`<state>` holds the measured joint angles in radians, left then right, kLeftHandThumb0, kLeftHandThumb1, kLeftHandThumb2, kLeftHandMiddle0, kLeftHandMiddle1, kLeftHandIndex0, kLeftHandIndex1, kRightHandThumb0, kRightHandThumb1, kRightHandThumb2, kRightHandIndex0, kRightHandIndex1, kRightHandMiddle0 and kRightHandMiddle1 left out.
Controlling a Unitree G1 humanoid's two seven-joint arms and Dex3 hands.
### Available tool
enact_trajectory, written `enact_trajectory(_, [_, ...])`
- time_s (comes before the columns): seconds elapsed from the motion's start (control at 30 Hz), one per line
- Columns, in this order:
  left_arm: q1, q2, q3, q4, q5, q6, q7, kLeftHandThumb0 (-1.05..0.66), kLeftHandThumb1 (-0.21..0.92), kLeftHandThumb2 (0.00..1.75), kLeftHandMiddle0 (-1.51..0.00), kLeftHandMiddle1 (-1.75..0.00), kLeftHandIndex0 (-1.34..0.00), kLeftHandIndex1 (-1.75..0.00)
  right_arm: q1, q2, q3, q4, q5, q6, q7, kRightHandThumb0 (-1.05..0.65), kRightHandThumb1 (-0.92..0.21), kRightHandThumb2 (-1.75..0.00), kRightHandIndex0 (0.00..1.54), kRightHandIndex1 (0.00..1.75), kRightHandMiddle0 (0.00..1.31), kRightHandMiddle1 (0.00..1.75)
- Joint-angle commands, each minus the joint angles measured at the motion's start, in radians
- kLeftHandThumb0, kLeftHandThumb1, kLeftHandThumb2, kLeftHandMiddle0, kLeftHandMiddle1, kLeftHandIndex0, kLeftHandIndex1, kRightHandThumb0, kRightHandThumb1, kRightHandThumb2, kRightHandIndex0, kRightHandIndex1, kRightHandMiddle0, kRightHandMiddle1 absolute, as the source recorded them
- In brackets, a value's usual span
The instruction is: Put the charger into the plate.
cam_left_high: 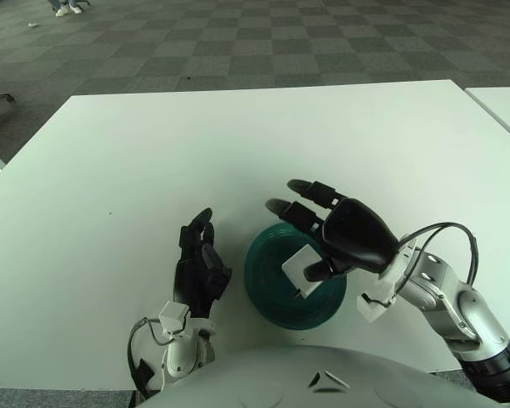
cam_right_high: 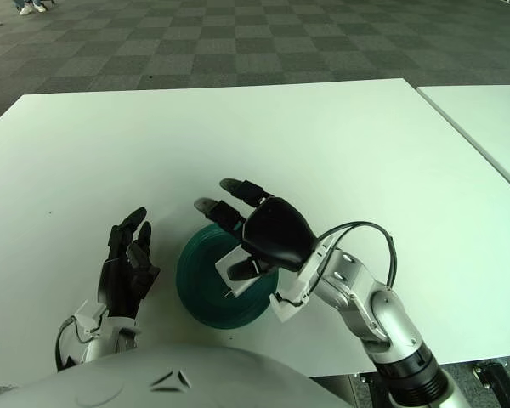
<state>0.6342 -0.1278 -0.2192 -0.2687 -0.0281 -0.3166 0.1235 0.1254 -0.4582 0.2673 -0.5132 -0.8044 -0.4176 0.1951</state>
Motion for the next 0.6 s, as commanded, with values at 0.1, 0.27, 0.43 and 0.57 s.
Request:
enact_trajectory(0.1, [-0.008, -0.009, -0.001, -0.007, 0.013, -0.003, 0.005, -0.9, 0.92, 0.98, -0.24, 0.0, 0.0, -0.85, 0.009, 0.217, -0.059, 0.105, 0.413, 0.173, -0.023, -0.92, -0.92, -0.82, 0.22, 0.06, 0.0, 0.38])
enact_trajectory(0.27, [-0.002, -0.013, 0.0, -0.005, 0.006, -0.002, 0.007, -0.91, 0.92, 0.99, -0.27, -0.01, 0.0, -0.97, -0.042, 0.384, -0.16, 0.181, 0.73, 0.378, -0.029, -0.8, -0.92, -0.75, 0.33, 0.09, 0.0, 0.7])
enact_trajectory(0.43, [0.009, -0.018, -0.002, -0.009, 0.0, -0.004, 0.011, -0.92, 0.92, 1.0, -0.29, -0.02, 0.0, -1.04, 0.031, 0.521, -0.269, 0.122, 1.009, 0.549, -0.099, -0.77, -0.92, -0.72, 0.43, 0.15, 0.0, 0.91])
enact_trajectory(0.57, [0.019, -0.022, -0.003, -0.021, 0.007, 0.002, 0.02, -0.92, 0.92, 1.02, -0.29, -0.02, 0.0, -1.02, 0.178, 0.534, -0.295, 0.096, 1.124, 0.533, -0.072, -0.77, -0.92, -0.69, 0.46, 0.22, 0.0, 1.01])
